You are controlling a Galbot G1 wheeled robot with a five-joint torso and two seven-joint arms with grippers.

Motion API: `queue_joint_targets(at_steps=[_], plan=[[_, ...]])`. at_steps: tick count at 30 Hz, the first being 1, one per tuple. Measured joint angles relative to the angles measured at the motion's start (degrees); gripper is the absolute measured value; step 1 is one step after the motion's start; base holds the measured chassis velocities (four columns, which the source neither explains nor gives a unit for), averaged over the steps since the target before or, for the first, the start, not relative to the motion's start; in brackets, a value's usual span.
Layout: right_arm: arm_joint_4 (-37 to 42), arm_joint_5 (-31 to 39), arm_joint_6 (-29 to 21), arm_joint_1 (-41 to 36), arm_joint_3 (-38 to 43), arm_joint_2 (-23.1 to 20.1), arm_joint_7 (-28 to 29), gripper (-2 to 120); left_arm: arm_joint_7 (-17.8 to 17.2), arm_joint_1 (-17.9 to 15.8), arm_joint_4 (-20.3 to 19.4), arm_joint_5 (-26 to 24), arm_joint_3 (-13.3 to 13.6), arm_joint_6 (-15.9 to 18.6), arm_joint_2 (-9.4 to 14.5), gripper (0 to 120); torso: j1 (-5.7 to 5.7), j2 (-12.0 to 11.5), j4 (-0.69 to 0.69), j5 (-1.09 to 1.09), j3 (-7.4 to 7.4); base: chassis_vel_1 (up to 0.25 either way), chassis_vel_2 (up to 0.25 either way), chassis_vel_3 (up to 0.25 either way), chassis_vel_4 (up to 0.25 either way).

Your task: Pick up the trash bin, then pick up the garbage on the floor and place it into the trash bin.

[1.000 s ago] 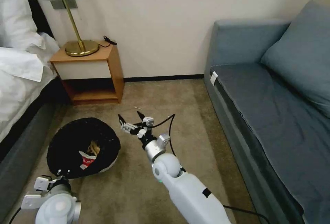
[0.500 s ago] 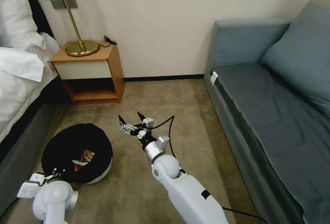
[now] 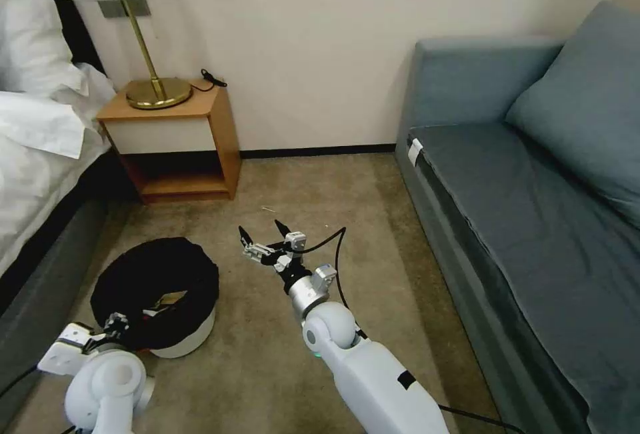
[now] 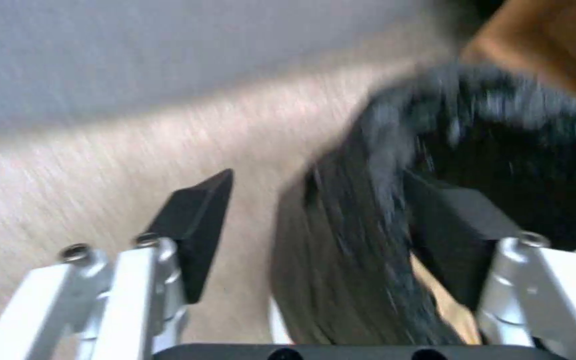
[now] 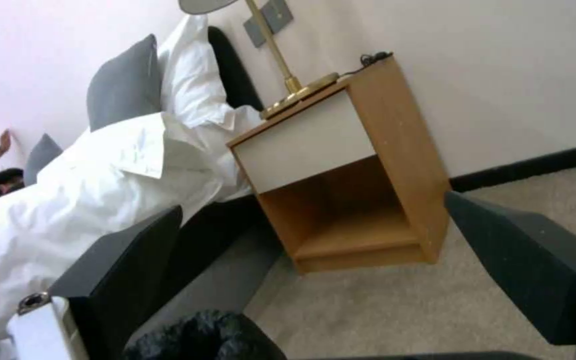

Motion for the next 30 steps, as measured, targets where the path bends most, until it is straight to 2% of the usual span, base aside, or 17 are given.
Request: queue_joint_targets(at_steps=[1, 2, 3, 6, 7, 8, 9, 10, 11, 12, 13, 14, 16, 17, 20, 25, 30], plan=[[0.26, 0.00, -0.01, -0.08, 0.05, -0.07, 0.05, 100, 1.18, 0.93, -0.92, 3.08, 0.02, -1.72, 0.00, 73, 0.00, 0.00, 0.01, -0.01, 0.00, 0.000, 0.000, 0.000, 0.000], [0.69, -0.12, -0.08, -0.19, 0.25, -0.13, 0.29, 100, 4.50, 2.93, -3.37, 7.62, 0.14, -4.19, 0.05, 78, 0.00, 0.00, 0.02, -0.01, 0.00, 0.000, 0.000, 0.000, 0.000], [0.69, -0.12, -0.08, -0.19, 0.25, -0.13, 0.29, 100, 4.50, 2.93, -3.37, 7.62, 0.14, -4.19, 0.05, 78, 0.00, 0.00, 0.02, -0.01, 0.00, 0.000, 0.000, 0.000, 0.000], [1.16, -0.75, -0.26, -0.47, 0.81, -0.29, 1.21, 100, 11.36, 6.61, -9.80, 12.32, 0.90, -6.37, 0.94, 90, 0.00, 0.00, 0.02, 0.00, 0.00, 0.000, 0.000, 0.000, 0.000], [1.46, -1.27, -0.50, -0.64, 1.18, -0.37, 2.01, 100, 14.87, 7.93, -12.94, 13.29, 1.30, -6.86, 1.61, 96, 0.00, 0.00, 0.01, 0.02, -0.01, 0.000, 0.000, 0.000, 0.000], [1.46, -1.27, -0.50, -0.64, 1.18, -0.37, 2.01, 100, 14.87, 7.93, -12.94, 13.29, 1.30, -6.86, 1.61, 96, 0.00, 0.00, 0.01, 0.02, -0.01, 0.000, 0.000, 0.000, 0.000], [1.89, -2.06, -1.06, -0.84, 1.60, -0.42, 3.42, 100, 18.68, 9.08, -15.30, 13.98, 1.64, -7.50, 2.58, 99, 0.00, 0.00, 0.02, 0.01, 0.00, 0.000, 0.000, 0.000, 0.000], [2.08, -2.59, -1.48, -0.93, 1.77, -0.45, 4.37, 100, 20.05, 9.37, -15.92, 14.22, 1.76, -7.79, 2.98, 99, 0.00, 0.00, 0.00, 0.00, -0.01, 0.000, 0.000, 0.000, 0.000], [2.48, -4.07, -2.80, -1.08, 2.21, -0.42, 7.09, 100, 23.52, 10.07, -16.78, 14.98, 2.02, -8.86, 4.07, 99, 0.00, 0.00, 0.00, 0.02, -0.01, 0.000, 0.000, 0.000, 0.000], [2.65, -5.25, -3.71, -1.19, 2.62, -0.35, 9.19, 100, 26.39, 10.58, -16.74, 16.16, 2.29, -9.90, 5.11, 100, 0.00, 0.00, 0.01, 0.02, -0.01, 0.000, 0.000, 0.000, 0.000], [2.65, -5.25, -3.71, -1.19, 2.62, -0.35, 9.19, 100, 26.39, 10.58, -16.74, 16.16, 2.29, -9.90, 5.11, 100, 0.00, 0.00, 0.01, 0.02, -0.01, 0.000, 0.000, 0.000, 0.000], [2.75, -6.81, -4.79, -1.36, 3.56, -0.23, 12.06, 100, 29.76, 11.06, -15.85, 17.46, 2.56, -11.40, 6.43, 100, 0.00, 0.00, 0.01, 0.00, -0.01, 0.000, 0.000, 0.000, 0.000], [2.79, -8.41, -5.37, -1.62, 4.82, -0.19, 13.56, 100, 33.28, 11.42, -14.43, 18.09, 2.76, -13.28, 7.66, 100, 0.00, 0.00, 0.01, 0.01, -0.01, 0.000, 0.000, 0.000, 0.000], [2.79, -11.13, -5.84, -2.17, 6.86, -0.33, 15.13, 100, 36.90, 11.72, -12.09, 18.58, 3.03, -15.45, 8.86, 100, 0.00, 0.00, 0.01, 0.00, -0.01, 0.000, 0.000, 0.000, 0.000], [2.67, -13.27, -5.99, -2.70, 8.66, -0.55, 16.33, 100, 38.81, 11.73, -9.79, 18.80, 3.29, -16.73, 9.66, 100, 0.00, 0.00, 0.01, 0.01, 0.00, 0.000, 0.000, 0.000, 0.000], [2.79, -17.60, -5.53, -5.02, 13.50, -2.60, 17.24, 100, 38.78, 10.75, -3.69, 20.20, 3.97, -18.28, 10.31, 100, 0.00, 0.00, 0.00, 0.00, 0.00, 0.000, 0.000, 0.000, 0.000], [3.91, -18.52, -4.61, -7.26, 14.93, -5.12, 15.98, 100, 38.81, 9.82, -1.40, 22.64, 5.06, -19.64, 10.45, 100, 0.00, 0.00, 0.00, 0.01, 0.00, 0.000, 0.000, 0.000, 0.000]])
